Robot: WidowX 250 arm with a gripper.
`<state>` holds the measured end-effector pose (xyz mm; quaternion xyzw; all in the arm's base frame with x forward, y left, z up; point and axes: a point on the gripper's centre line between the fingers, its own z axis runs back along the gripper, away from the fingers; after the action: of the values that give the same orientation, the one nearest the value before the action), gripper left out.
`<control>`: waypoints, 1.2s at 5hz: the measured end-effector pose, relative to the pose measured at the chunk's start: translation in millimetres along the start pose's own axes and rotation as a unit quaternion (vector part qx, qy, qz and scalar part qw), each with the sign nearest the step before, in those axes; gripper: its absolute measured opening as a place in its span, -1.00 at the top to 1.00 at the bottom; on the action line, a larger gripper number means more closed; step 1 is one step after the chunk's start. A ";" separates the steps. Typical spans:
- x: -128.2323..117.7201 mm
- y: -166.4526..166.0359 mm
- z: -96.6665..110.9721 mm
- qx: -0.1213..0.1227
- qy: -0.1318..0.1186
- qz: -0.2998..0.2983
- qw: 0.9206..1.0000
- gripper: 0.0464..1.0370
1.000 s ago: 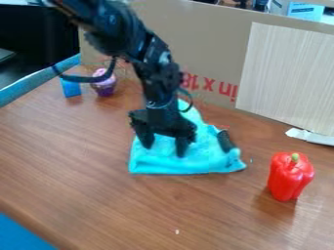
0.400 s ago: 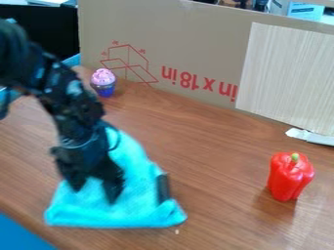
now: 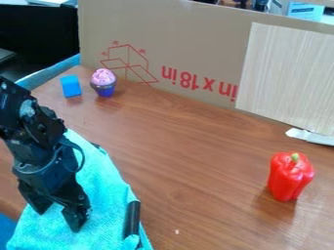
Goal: Move the cloth from left to right
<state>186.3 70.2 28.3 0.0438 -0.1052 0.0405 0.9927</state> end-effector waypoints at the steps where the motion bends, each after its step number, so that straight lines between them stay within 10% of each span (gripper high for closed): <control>1: 25.5 -0.6 -8.1 0.011 0.001 0.021 1.000 -0.93; 6: 173.8 -38.1 -27.7 0.019 -0.060 0.098 0.993 -0.93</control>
<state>364.8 47.4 35.3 0.0544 -0.1680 0.1372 0.9747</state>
